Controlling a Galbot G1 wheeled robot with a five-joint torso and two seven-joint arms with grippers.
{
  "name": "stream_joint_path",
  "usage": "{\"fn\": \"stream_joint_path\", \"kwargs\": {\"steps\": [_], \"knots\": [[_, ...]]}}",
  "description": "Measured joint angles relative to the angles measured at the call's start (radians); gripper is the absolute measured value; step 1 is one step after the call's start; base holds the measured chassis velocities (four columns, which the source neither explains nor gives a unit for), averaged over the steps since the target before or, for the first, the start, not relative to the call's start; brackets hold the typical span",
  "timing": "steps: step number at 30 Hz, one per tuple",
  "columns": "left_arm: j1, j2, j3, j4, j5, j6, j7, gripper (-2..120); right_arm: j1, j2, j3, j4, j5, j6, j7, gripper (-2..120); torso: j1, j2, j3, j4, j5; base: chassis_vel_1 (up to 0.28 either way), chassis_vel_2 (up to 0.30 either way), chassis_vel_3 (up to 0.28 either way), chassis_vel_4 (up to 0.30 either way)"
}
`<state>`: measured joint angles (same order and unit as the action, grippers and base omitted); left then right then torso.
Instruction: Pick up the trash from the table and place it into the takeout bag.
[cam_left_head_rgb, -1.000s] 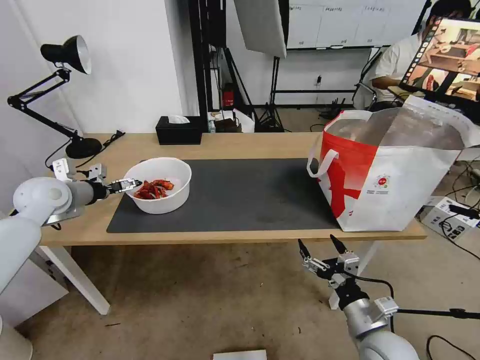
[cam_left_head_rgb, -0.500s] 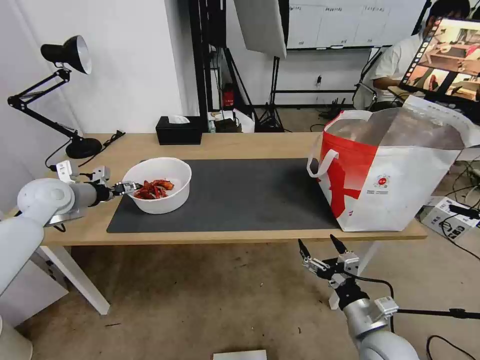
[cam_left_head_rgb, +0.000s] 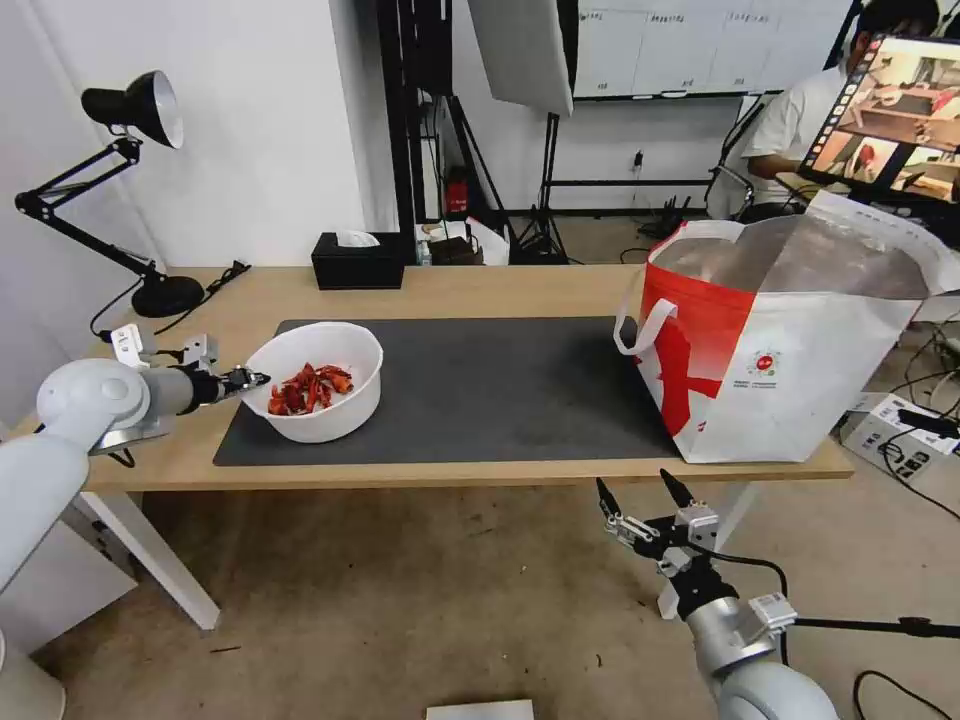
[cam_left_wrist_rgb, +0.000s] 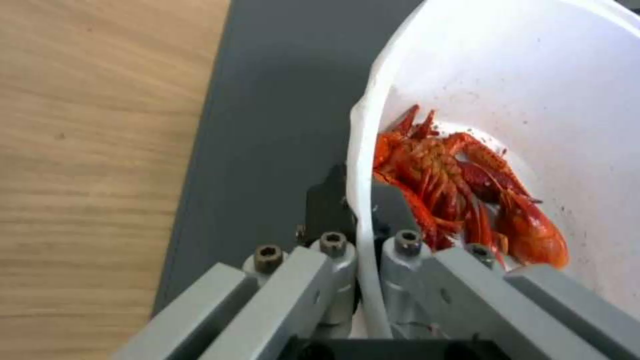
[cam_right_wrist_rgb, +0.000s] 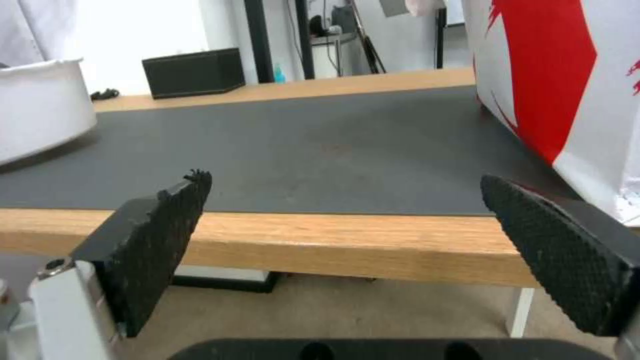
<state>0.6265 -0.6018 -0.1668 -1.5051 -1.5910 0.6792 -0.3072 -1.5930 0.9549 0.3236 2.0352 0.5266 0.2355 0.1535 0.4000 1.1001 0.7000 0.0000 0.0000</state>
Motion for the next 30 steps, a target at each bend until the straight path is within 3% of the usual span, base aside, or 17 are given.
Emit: {"fn": "stream_joint_path", "kwargs": {"steps": [8,17,20,22,28,30], "knots": [[-0.004,-0.006,-0.007,-0.035,-0.006,-0.051,-0.002,0,0.000,0.000,0.000,0.000,0.000,0.000,0.000,100,0.000,0.000,0.000,0.0001,0.0000,0.000,0.000,0.000,0.000],[-0.089,-0.007,0.048,-0.147,-0.009,-0.107,-0.003,0,0.000,0.000,0.000,0.000,0.000,0.000,0.000,100,0.000,0.000,0.000,0.0000,0.0002,0.000,0.000,0.000,0.000],[-0.174,-0.023,0.109,-0.197,-0.016,-0.123,-0.010,0,0.000,0.000,0.000,0.000,0.000,0.000,0.000,100,0.000,0.000,0.000,-0.0001,0.0003,0.000,0.000,0.000,0.000],[-0.268,-0.050,0.197,-0.220,-0.017,-0.142,-0.015,0,0.000,0.000,0.000,0.000,0.000,0.000,0.000,100,0.000,0.000,0.000,-0.0001,0.0004,0.000,0.000,0.000,0.000],[-0.378,-0.102,0.302,-0.210,-0.019,-0.146,-0.026,0,0.000,0.000,0.000,0.000,0.000,0.000,0.000,100,0.000,0.000,0.000,0.0001,0.0001,0.000,0.000,0.000,0.000],[-0.488,-0.162,0.386,-0.172,-0.028,-0.150,-0.036,0,0.000,0.000,0.000,0.000,0.000,0.000,0.000,100,0.000,0.000,0.000,-0.0001,0.0003,0.000,0.000,0.000,0.000]]}}
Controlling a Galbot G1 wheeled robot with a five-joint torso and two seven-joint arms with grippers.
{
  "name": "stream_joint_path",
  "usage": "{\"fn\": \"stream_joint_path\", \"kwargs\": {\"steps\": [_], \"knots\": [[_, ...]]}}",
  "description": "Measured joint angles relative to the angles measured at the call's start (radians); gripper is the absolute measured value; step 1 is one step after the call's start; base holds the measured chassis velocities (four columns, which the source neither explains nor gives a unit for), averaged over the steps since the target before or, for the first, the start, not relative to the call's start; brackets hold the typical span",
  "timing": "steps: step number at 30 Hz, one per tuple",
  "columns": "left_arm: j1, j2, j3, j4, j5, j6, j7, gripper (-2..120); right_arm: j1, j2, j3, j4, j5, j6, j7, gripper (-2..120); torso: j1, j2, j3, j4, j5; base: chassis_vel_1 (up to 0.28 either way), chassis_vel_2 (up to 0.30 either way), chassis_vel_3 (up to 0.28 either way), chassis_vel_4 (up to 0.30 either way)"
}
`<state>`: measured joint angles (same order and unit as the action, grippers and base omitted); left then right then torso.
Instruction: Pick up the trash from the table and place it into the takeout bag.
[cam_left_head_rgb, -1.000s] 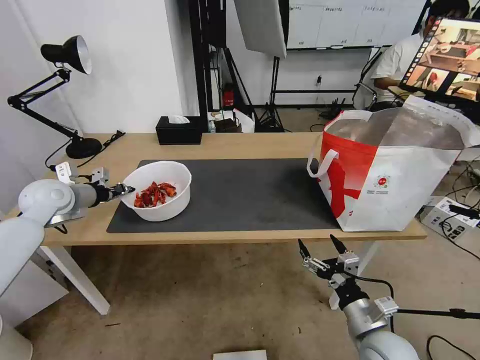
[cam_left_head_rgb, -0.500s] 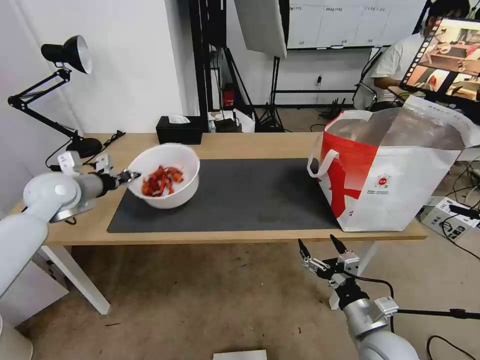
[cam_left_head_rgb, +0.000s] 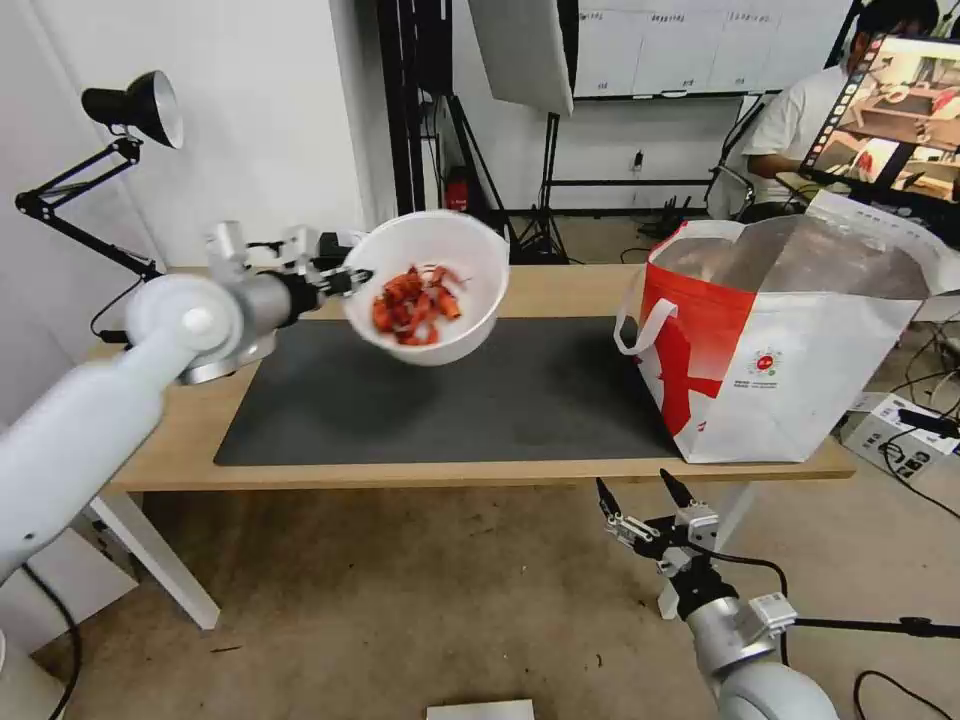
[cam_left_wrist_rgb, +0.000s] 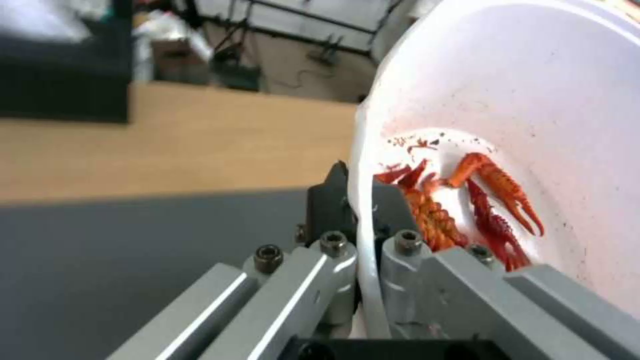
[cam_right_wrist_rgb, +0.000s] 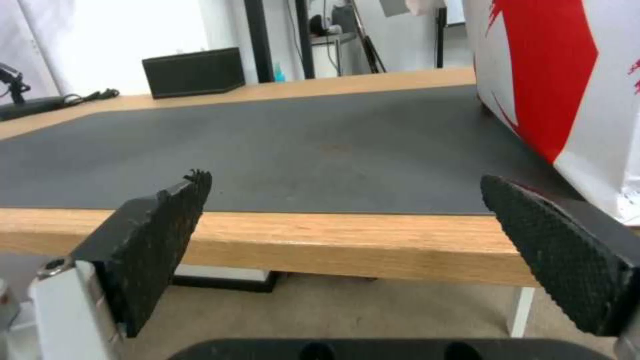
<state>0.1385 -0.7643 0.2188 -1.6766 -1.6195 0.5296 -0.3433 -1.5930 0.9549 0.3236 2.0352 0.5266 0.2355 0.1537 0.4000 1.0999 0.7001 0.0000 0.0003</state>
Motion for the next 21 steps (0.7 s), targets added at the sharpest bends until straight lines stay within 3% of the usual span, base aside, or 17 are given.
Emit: {"fn": "stream_joint_path", "kwargs": {"steps": [4,7,8,12,21], "knots": [[-0.085,-0.050,0.061,0.036,-0.010,-0.001,-0.007,0,0.000,0.000,0.000,0.000,0.000,0.000,0.000,100,0.000,0.000,0.000,-0.0001,-0.0003,0.000,0.000,0.000,0.000],[-0.195,-0.134,0.122,0.098,-0.022,-0.014,-0.027,0,0.000,0.000,0.000,0.000,0.000,0.000,0.000,100,0.000,0.000,0.000,-0.0001,0.0001,0.000,0.000,0.000,0.000],[-0.195,-0.134,0.122,0.098,-0.022,-0.014,-0.027,0,0.000,0.000,0.000,0.000,0.000,0.000,0.000,100,0.000,0.000,0.000,-0.0001,0.0001,0.000,0.000,0.000,0.000],[-0.272,-0.236,0.177,0.174,-0.021,-0.037,-0.043,0,0.000,0.000,0.000,0.000,0.000,0.000,0.000,100,0.000,0.000,0.000,-0.0001,0.0001,0.000,0.000,0.000,0.000],[-0.319,-0.358,0.202,0.275,0.001,-0.062,-0.050,0,0.000,0.000,0.000,0.000,0.000,0.000,0.000,100,0.000,0.000,0.000,0.0000,-0.0002,0.000,0.000,0.000,0.000]]}}
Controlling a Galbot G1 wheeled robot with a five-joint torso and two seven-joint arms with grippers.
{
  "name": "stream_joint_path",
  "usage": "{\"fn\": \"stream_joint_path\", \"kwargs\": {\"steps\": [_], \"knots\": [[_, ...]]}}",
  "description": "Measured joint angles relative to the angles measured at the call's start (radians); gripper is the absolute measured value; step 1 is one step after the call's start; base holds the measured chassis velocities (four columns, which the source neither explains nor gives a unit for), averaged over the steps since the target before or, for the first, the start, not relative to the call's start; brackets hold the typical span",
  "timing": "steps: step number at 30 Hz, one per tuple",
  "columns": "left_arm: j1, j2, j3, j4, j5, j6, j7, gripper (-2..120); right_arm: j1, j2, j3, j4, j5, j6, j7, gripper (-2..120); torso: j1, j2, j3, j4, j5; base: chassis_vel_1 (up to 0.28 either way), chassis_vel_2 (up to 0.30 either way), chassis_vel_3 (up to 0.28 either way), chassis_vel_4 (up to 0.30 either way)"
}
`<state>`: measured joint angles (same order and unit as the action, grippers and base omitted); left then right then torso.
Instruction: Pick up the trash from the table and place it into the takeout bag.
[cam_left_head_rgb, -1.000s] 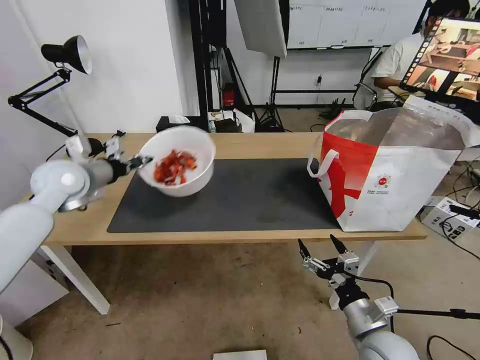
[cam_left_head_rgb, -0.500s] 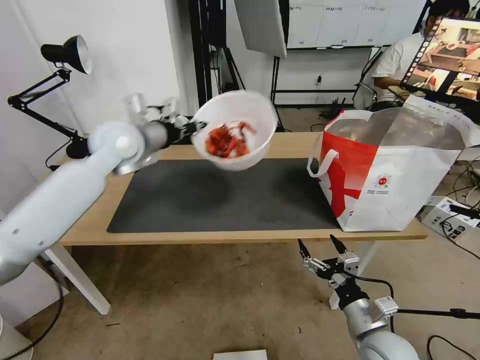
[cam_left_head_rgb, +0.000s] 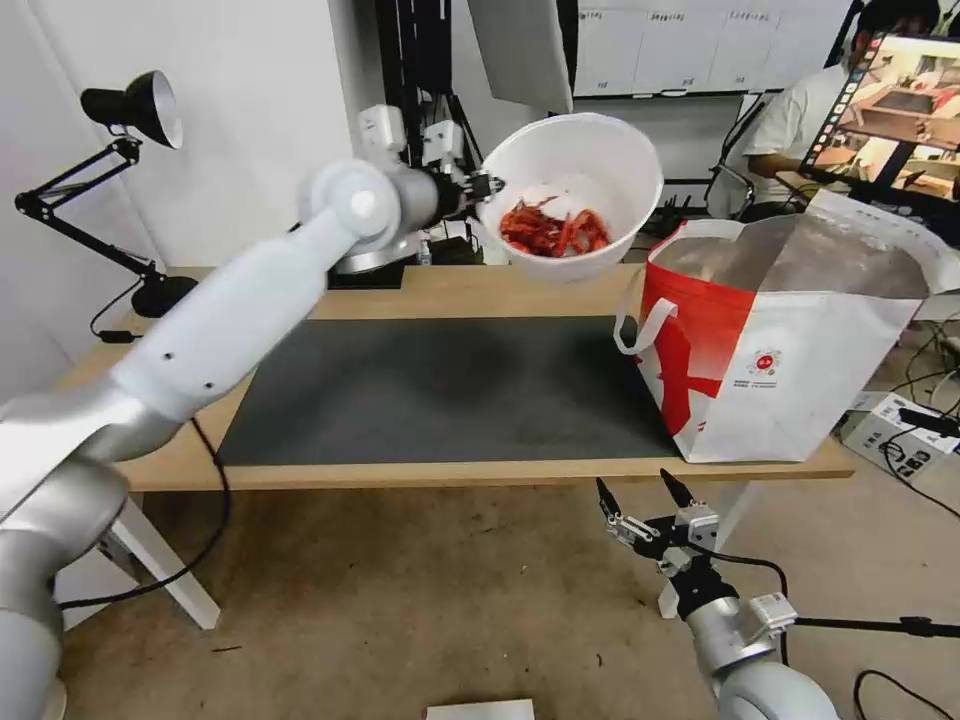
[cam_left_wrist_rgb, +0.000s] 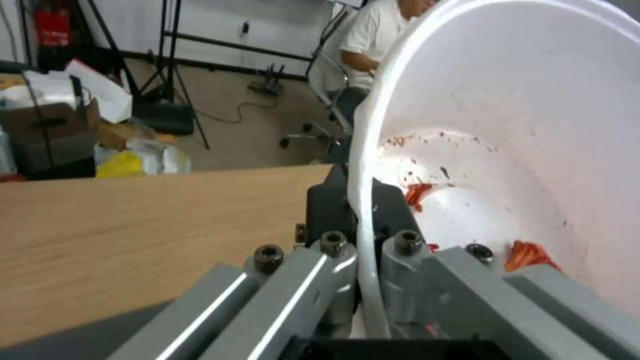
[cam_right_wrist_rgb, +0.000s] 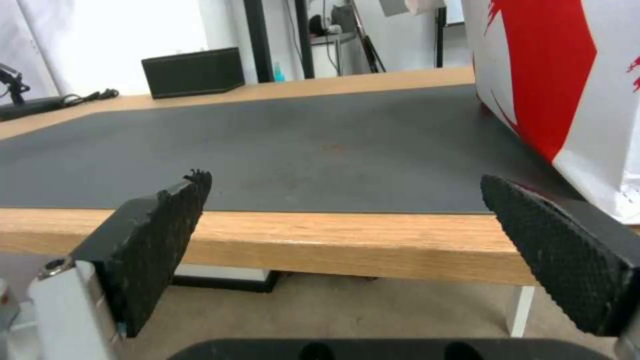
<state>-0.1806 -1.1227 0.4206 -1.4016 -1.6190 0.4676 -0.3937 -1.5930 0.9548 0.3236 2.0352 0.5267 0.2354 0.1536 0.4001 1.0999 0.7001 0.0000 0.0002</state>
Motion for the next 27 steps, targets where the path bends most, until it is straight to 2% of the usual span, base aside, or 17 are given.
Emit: {"fn": "stream_joint_path", "kwargs": {"steps": [10,12,13,16,17,21,27], "knots": [[-0.036,-0.128,0.008,0.095,0.032,-0.046,-0.023,0,0.000,0.000,0.000,0.000,0.000,0.000,0.000,100,0.000,0.000,0.000,0.0001,0.0000,0.000,0.000,0.000,0.000],[-0.040,-0.175,0.011,0.120,0.046,-0.072,-0.031,0,0.000,0.000,0.000,0.000,0.000,0.000,0.000,100,0.000,0.000,0.000,0.0001,0.0000,0.000,0.000,0.000,0.000],[-0.040,-0.175,0.011,0.120,0.046,-0.072,-0.031,0,0.000,0.000,0.000,0.000,0.000,0.000,0.000,100,0.000,0.000,0.000,0.0001,0.0000,0.000,0.000,0.000,0.000],[-0.041,-0.255,0.019,0.155,0.083,-0.137,-0.035,0,0.000,0.000,0.000,0.000,0.000,0.000,0.000,100,0.000,0.000,0.000,0.0000,0.0001,0.000,0.000,0.000,0.000],[-0.041,-0.255,0.019,0.155,0.083,-0.137,-0.035,0,0.000,0.000,0.000,0.000,0.000,0.000,0.000,100,0.000,0.000,0.000,0.0000,0.0001,0.000,0.000,0.000,0.000],[-0.041,-0.358,0.039,0.205,0.134,-0.202,-0.036,0,0.000,0.000,0.000,0.000,0.000,0.000,0.000,100,0.000,0.000,0.000,-0.0001,0.0002,0.000,0.000,0.000,0.000],[-0.038,-0.421,0.088,0.253,0.209,-0.226,-0.049,0,0.000,0.000,0.000,0.000,0.000,0.000,0.000,100,0.000,0.000,0.000,-0.0003,0.0001,0.000,0.000,0.000,0.000]]}}
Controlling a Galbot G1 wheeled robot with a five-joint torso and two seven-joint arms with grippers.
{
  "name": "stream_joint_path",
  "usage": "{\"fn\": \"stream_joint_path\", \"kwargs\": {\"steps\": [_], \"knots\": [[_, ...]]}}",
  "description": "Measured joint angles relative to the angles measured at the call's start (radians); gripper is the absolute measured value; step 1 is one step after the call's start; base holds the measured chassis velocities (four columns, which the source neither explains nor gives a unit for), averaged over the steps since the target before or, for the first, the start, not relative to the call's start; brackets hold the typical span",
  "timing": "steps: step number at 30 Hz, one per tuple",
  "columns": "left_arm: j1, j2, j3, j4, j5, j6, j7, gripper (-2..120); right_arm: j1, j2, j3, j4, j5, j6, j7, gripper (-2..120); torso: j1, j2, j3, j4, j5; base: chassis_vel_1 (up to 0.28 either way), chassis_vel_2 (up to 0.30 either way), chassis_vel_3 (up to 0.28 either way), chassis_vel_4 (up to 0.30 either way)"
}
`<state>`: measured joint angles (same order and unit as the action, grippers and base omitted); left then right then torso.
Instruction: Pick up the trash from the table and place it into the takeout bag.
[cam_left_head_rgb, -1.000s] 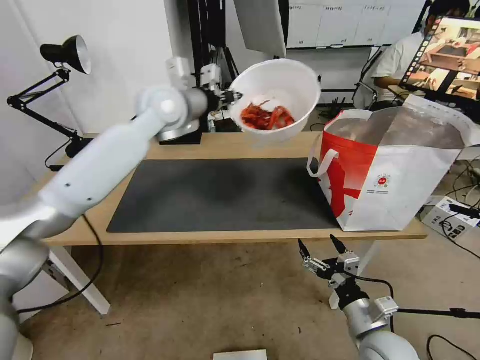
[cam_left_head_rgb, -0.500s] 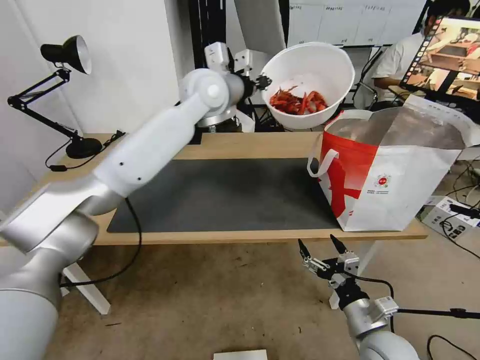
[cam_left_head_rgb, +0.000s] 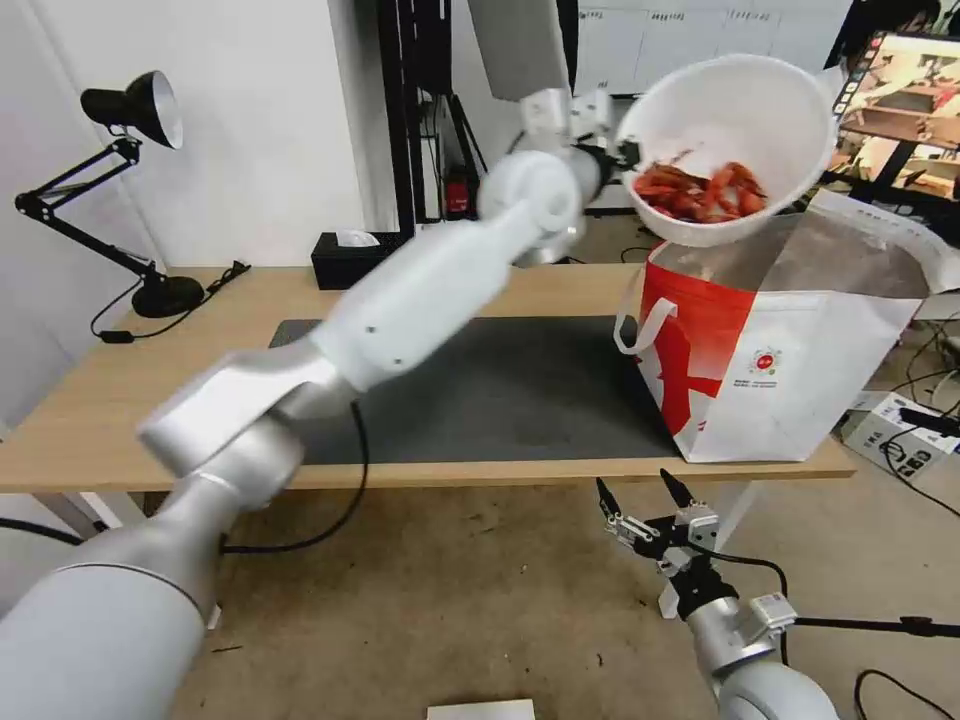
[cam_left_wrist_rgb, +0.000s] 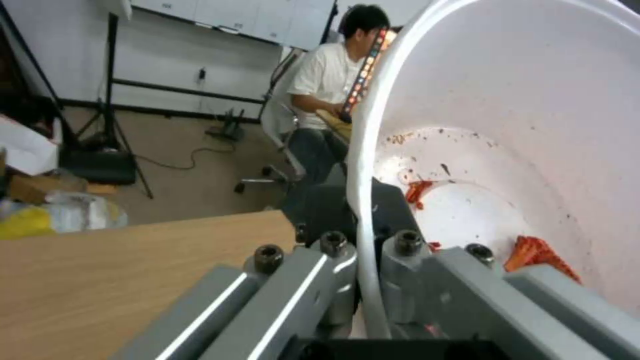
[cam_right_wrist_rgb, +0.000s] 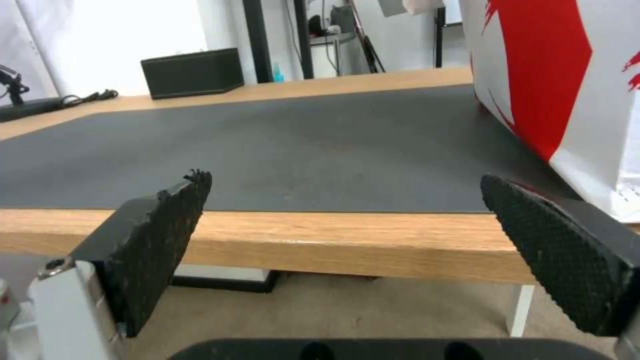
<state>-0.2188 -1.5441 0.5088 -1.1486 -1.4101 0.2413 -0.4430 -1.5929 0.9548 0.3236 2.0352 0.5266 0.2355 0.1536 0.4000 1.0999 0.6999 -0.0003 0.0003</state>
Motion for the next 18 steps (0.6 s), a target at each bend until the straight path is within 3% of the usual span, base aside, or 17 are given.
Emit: {"fn": "stream_joint_path", "kwargs": {"steps": [12,18], "knots": [[-0.004,0.005,0.124,0.015,0.171,-0.068,-0.029,0,0.000,0.000,0.000,0.000,0.000,0.000,0.000,100,0.000,0.000,0.000,0.0003,-0.0002,0.000,0.000,0.000,0.000],[-0.007,0.008,0.134,0.002,0.182,-0.080,-0.027,0,0.000,0.000,0.000,0.000,0.000,0.000,0.000,100,0.000,0.000,0.000,0.0005,-0.0003,0.000,0.000,0.000,0.000]]}}
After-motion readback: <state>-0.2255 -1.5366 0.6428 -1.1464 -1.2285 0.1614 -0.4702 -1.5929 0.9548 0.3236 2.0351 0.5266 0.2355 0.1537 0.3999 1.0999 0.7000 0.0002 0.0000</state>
